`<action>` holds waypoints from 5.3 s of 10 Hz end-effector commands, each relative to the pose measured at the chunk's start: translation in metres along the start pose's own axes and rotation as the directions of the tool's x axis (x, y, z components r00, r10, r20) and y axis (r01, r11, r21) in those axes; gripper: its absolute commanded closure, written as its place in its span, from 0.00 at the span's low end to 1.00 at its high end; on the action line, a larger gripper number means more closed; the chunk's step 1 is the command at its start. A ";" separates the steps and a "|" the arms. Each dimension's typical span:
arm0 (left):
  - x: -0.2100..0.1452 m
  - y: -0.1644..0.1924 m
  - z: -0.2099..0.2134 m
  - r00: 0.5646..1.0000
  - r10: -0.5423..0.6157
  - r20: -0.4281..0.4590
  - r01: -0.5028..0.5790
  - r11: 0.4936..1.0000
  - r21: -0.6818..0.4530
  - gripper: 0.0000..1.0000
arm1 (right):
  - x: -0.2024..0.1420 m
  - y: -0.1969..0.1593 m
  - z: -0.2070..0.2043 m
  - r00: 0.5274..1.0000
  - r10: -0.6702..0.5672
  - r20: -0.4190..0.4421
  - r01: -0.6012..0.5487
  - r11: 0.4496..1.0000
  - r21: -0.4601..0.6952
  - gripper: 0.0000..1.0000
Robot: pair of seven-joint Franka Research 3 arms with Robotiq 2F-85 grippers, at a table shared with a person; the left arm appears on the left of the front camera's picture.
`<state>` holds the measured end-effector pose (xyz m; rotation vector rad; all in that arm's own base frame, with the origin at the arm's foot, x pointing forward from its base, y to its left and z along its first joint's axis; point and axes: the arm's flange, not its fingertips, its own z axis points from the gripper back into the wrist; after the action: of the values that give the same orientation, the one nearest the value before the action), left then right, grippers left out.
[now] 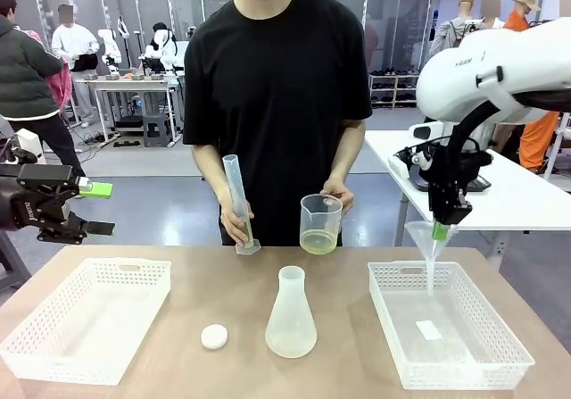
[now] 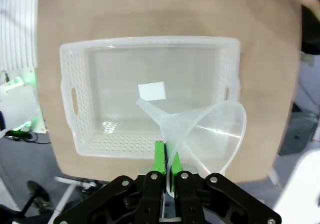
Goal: Prepare the solutions needed for the experiment.
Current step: Pick up the Plastic Funnel and insert it into the Big flask.
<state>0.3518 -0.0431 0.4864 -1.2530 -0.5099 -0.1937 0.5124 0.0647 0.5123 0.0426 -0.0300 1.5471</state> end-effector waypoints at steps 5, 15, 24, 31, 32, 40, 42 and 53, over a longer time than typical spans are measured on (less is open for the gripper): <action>0.001 -0.001 -0.002 1.000 -0.016 0.017 0.017 0.999 -0.028 0.00 | 0.031 0.115 0.049 0.988 -0.112 -0.109 0.045 0.873 -0.485 1.00; 0.001 -0.001 -0.002 1.000 -0.016 0.017 0.017 0.999 -0.028 0.00 | 0.067 0.116 0.056 0.974 0.145 -0.172 -0.213 0.842 -0.496 0.96; 0.001 -0.001 -0.002 1.000 -0.016 0.017 0.017 0.999 -0.028 0.00 | 0.208 0.144 0.042 0.677 0.722 -0.142 -0.654 0.503 -0.565 0.96; 0.001 -0.001 -0.002 1.000 -0.016 0.017 0.017 0.999 -0.028 0.00 | 0.216 0.156 0.031 0.668 0.734 -0.121 -0.660 0.510 -0.551 0.96; 0.001 -0.001 -0.002 1.000 -0.016 0.017 0.017 0.999 -0.028 0.00 | 0.214 0.156 0.028 0.673 0.729 -0.124 -0.659 0.515 -0.548 0.96; 0.001 -0.001 -0.002 1.000 -0.016 0.017 0.017 0.999 -0.028 0.00 | 0.197 0.145 -0.007 0.710 0.703 -0.042 -0.608 0.583 -0.539 0.96; 0.001 -0.001 -0.002 1.000 -0.016 0.017 0.017 0.999 -0.028 0.00 | 0.196 0.139 -0.017 0.707 0.707 -0.024 -0.606 0.588 -0.535 0.96; 0.001 -0.001 -0.002 1.000 -0.016 0.017 0.017 0.999 -0.028 0.00 | 0.199 0.134 -0.043 0.696 0.718 0.006 -0.623 0.608 -0.493 0.93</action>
<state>0.3517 -0.0433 0.4869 -1.2578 -0.5110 -0.1927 0.3804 0.2728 0.4853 -0.2224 -0.6381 2.2443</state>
